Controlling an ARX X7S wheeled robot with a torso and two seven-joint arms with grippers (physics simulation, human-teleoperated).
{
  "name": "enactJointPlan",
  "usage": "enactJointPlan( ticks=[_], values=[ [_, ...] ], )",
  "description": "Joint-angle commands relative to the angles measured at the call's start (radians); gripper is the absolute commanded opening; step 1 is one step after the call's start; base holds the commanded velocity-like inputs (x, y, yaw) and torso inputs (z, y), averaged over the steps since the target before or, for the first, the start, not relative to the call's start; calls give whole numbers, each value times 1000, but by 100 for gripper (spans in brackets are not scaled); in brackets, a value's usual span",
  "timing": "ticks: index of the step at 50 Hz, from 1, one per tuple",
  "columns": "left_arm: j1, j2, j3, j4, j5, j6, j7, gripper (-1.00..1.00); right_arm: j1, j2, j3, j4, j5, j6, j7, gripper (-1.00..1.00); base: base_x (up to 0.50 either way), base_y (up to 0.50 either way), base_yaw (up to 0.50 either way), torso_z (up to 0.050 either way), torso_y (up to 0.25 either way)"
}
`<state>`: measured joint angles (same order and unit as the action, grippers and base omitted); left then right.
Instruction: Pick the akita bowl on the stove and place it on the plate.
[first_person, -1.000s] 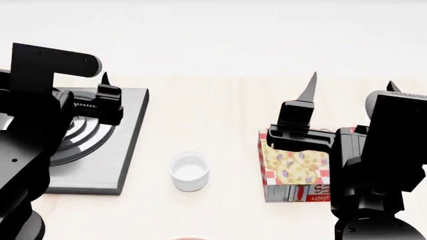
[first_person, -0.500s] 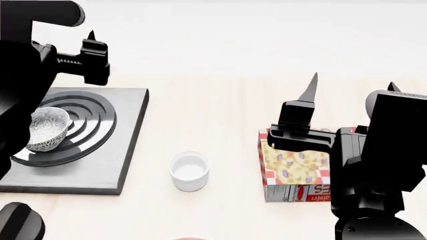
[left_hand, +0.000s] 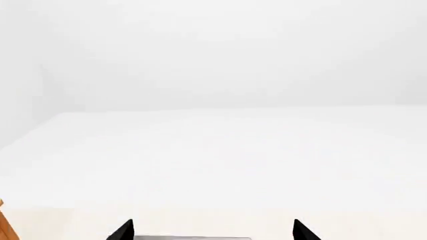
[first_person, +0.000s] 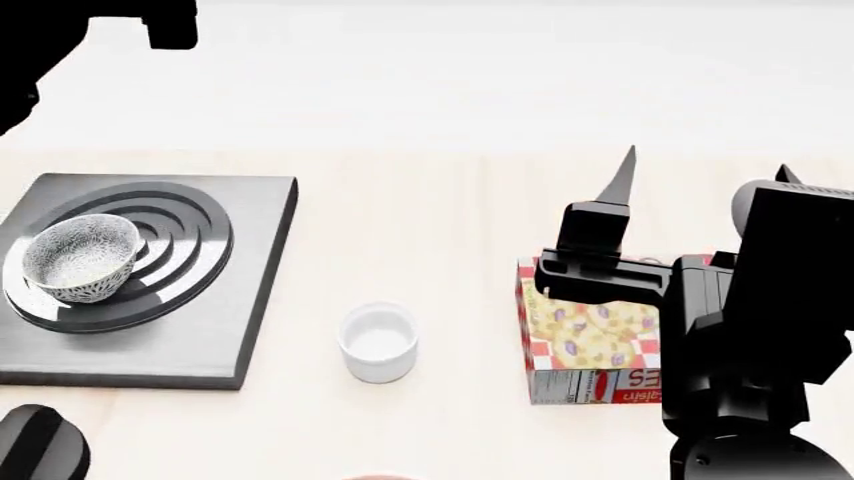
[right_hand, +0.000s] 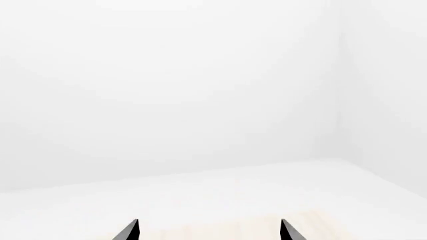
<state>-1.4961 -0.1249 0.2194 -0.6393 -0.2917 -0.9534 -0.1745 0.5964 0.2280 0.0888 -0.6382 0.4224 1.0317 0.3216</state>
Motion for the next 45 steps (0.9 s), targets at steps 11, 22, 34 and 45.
enactJointPlan(
  ticks=[11,22,34,45],
  values=[
    [-134,55,-62,-417,11,124,5,100,0,-11,20,2,0,-1,-9,100,0,0,0,0,0],
    [-130,46,-84,-452,-10,142,1,100,-1,-9,19,4,6,-4,-3,100,0,0,0,0,0],
    [-67,31,-51,-315,-18,133,49,100,-5,-5,15,10,10,-14,0,100,0,0,0,0,0],
    [-52,27,-37,-279,-24,136,64,100,-3,-1,15,11,17,-14,5,100,0,0,0,7,-91]
  ],
)
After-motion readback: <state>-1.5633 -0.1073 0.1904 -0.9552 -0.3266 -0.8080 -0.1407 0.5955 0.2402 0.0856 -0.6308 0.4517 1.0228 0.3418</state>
